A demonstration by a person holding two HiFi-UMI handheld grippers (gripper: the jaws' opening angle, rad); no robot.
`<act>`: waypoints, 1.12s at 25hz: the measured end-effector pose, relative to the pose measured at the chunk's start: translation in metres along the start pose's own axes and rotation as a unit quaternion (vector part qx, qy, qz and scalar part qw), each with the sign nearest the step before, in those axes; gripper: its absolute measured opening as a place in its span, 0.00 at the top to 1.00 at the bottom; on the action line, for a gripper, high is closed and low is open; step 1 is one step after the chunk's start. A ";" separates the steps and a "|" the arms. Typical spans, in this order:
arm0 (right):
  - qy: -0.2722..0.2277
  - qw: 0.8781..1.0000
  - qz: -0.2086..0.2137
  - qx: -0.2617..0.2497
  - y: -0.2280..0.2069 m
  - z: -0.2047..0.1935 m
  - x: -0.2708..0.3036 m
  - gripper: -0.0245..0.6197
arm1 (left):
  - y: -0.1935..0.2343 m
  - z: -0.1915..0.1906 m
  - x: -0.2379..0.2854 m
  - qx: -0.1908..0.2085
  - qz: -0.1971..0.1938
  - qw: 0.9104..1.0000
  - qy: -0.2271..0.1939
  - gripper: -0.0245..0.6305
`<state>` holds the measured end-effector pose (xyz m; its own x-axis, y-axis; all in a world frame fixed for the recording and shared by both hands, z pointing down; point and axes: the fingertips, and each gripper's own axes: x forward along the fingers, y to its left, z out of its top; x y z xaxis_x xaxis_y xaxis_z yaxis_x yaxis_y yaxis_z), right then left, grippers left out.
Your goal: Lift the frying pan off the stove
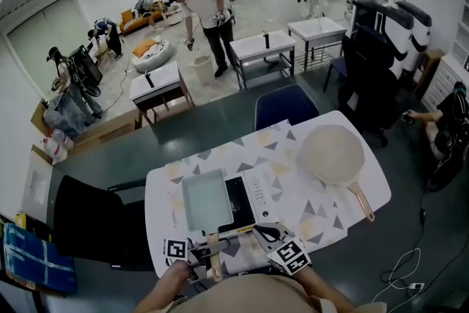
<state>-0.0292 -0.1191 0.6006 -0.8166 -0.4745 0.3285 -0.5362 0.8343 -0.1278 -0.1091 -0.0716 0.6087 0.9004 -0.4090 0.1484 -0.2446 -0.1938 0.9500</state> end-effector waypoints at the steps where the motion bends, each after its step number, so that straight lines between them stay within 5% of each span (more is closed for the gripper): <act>1: -0.002 1.000 -0.003 0.001 -0.001 0.003 0.000 0.96 | 0.000 0.000 -0.001 0.001 -0.001 1.000 -0.001 0.71; 28: -0.006 1.000 -0.016 0.014 0.006 -0.005 -0.004 0.96 | 0.003 -0.004 -0.006 -0.028 -0.011 0.999 -0.023 0.71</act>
<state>-0.0275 -0.1107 0.6033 -0.8017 -0.5039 0.3214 -0.5671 0.8111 -0.1432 -0.1138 -0.0665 0.6119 0.8871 -0.4468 0.1157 -0.2033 -0.1533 0.9670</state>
